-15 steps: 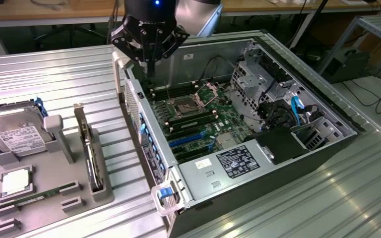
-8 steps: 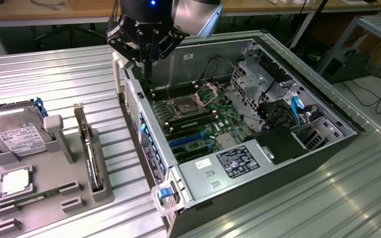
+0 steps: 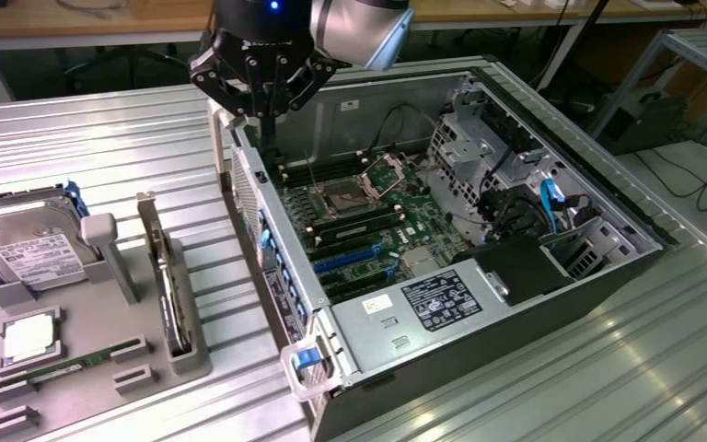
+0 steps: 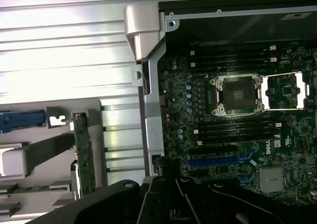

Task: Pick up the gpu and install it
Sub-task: 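Reach for the gpu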

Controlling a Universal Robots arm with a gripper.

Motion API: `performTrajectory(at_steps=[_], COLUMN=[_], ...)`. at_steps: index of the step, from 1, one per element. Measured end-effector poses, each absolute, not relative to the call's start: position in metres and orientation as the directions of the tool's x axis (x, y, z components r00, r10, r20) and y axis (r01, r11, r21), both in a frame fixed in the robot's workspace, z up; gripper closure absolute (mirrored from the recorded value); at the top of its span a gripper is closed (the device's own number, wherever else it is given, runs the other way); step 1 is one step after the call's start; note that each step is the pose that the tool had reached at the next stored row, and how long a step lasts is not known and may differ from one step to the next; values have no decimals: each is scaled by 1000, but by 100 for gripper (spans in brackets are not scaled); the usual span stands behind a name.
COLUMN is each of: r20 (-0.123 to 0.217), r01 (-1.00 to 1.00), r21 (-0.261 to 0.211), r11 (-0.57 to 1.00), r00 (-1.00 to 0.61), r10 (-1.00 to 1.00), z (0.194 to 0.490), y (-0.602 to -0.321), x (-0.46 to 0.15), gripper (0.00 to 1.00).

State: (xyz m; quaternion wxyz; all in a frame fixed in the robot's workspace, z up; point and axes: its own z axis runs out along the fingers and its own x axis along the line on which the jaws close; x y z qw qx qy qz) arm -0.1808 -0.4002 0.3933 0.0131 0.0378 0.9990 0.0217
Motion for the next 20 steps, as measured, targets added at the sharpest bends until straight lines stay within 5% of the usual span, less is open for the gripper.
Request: performTrajectory(at_steps=[20], r20=[-24], r01=[75], r21=[44], r11=[996], r00=[-997], r10=[76], z=[393], y=[-401], x=[-200], gripper=[89])
